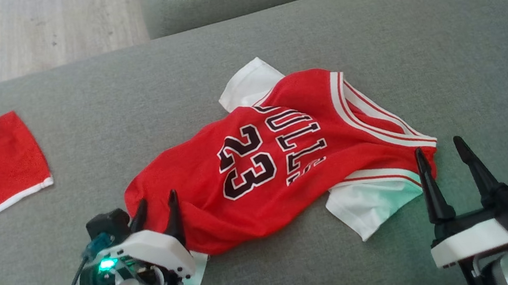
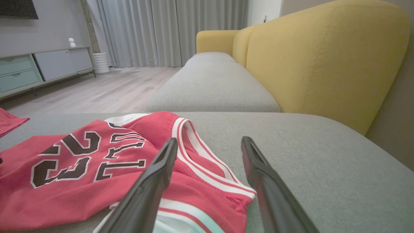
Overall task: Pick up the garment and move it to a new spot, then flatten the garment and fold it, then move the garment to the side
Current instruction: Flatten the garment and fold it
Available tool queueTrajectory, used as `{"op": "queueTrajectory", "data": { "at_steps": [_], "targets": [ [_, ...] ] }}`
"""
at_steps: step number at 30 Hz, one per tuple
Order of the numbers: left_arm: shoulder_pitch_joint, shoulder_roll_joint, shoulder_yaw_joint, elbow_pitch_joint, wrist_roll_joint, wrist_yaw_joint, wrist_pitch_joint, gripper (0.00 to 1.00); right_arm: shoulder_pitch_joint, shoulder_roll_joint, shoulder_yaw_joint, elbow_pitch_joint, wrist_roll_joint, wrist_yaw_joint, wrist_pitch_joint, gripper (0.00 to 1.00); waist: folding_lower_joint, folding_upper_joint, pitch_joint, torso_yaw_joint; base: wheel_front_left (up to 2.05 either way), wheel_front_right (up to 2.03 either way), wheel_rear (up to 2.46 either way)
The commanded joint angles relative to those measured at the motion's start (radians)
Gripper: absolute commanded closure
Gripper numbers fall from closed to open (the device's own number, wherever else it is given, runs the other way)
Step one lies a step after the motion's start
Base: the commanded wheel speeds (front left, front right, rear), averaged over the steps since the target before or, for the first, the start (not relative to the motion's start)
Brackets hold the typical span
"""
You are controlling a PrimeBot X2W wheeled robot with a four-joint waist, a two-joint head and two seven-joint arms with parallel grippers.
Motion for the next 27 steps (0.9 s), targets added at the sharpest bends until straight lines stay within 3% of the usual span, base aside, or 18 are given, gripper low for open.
{"op": "queueTrajectory", "data": {
  "at_steps": [1,3,10,17,27],
  "targets": [
    [-0.035,0.011,0.022,-0.024,-0.006,-0.006,-0.02,0.0,-0.035,-0.019,0.019,-0.037,-0.004,-0.001,-0.011,0.0,0.0,0.0,-0.006,0.007,0.0,0.0,0.0],
    [-0.025,0.019,0.014,-0.032,0.002,-0.026,-0.058,0.0,-0.033,-0.02,0.016,-0.041,-0.005,-0.001,-0.011,0.0,0.0,0.0,-0.012,0.014,0.0,0.0,0.0],
    [0.111,0.062,0.023,-0.163,0.007,-0.023,-0.142,0.0,-0.023,-0.021,0.009,-0.06,-0.006,-0.001,-0.011,0.0,0.0,0.0,-0.027,0.029,0.0,0.0,0.0],
    [0.271,0.109,-0.006,-0.316,0.034,0.005,-0.106,0.0,-0.001,-0.021,0.01,-0.069,-0.005,-0.001,-0.011,0.0,0.0,0.0,-0.037,0.047,0.0,0.0,0.0],
    [0.227,0.132,-0.073,-0.321,0.093,-0.006,-0.063,0.0,-0.018,-0.022,0.033,-0.062,-0.002,-0.001,-0.011,0.0,0.0,0.0,-0.027,0.033,0.0,0.0,0.0]
  ]
}}
